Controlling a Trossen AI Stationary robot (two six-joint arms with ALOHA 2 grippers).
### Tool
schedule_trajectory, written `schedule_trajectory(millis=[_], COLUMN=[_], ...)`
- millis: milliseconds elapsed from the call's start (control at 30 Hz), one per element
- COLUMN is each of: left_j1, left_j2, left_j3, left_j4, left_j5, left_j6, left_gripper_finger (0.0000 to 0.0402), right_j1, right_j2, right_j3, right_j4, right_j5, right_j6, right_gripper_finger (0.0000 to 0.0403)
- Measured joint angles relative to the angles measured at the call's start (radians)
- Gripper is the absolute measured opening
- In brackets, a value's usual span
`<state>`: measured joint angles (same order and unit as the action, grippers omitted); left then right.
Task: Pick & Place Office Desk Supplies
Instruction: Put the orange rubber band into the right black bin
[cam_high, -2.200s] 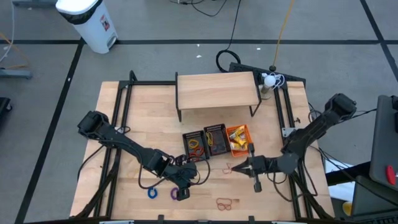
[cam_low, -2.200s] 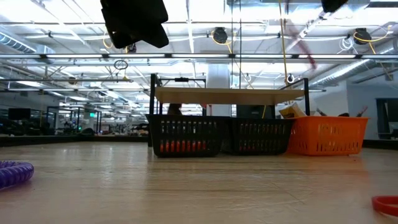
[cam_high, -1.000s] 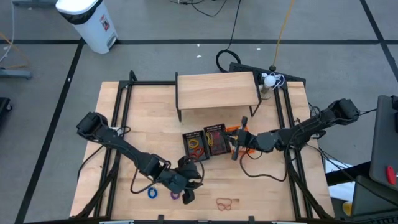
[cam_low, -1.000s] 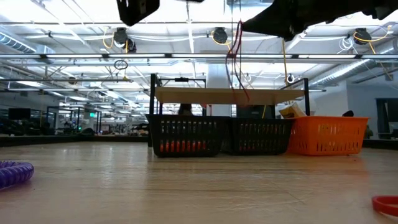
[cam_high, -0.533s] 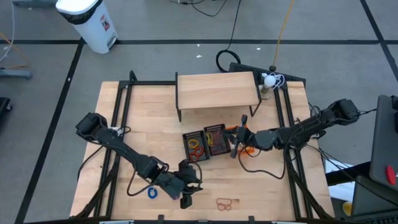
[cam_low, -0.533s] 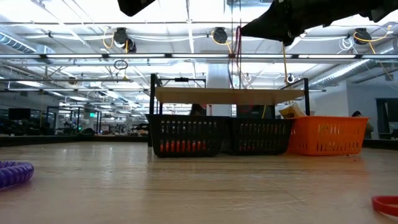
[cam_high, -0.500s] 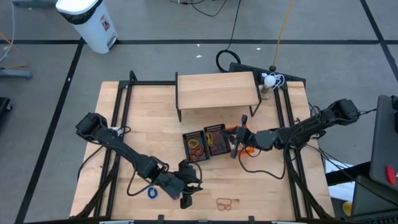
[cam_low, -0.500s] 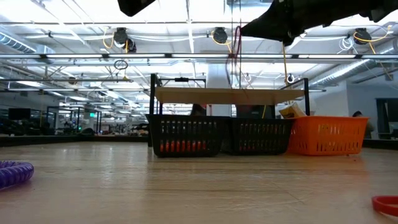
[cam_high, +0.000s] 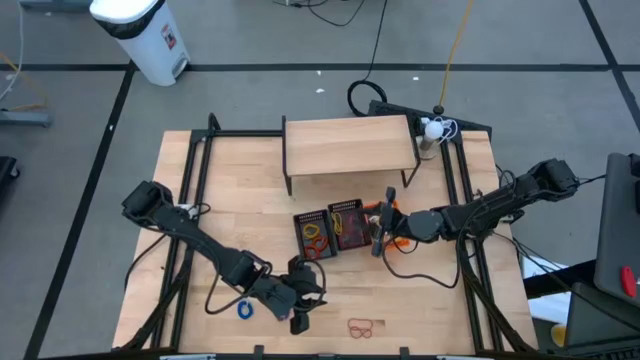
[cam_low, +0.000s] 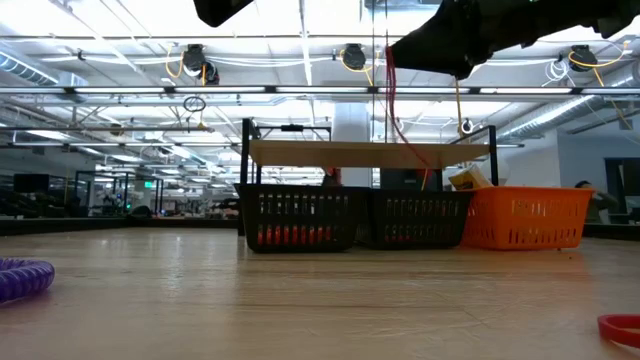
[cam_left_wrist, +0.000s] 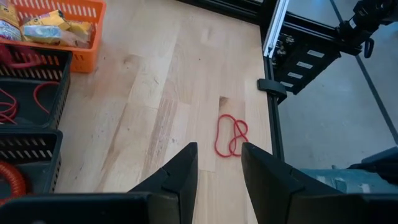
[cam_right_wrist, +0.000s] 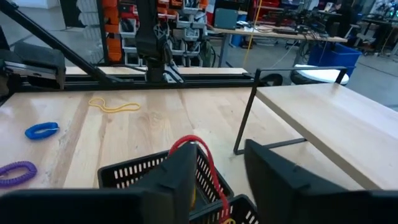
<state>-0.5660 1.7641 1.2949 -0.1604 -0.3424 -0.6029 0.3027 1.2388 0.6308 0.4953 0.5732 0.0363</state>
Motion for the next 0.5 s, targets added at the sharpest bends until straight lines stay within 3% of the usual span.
schedule_trajectory(millis=[300, 500], left_j1=[0.001, -0.002], left_j2=[0.0, -0.001], left_j3=[0.0, 0.0], left_j4=[0.0, 0.0], left_j5=[0.0, 0.001], left_j6=[-0.002, -0.008], left_gripper_finger=[0.0124, 0.0124], right_j1=[-0.002, -0.025], right_j2=[0.0, 0.0], right_j3=[0.0, 0.0], right_j4=[0.005, 0.008], right_j5=[0.0, 0.0], right_j6=[0.008, 0.06], right_gripper_finger=[0.0232, 0.0271])
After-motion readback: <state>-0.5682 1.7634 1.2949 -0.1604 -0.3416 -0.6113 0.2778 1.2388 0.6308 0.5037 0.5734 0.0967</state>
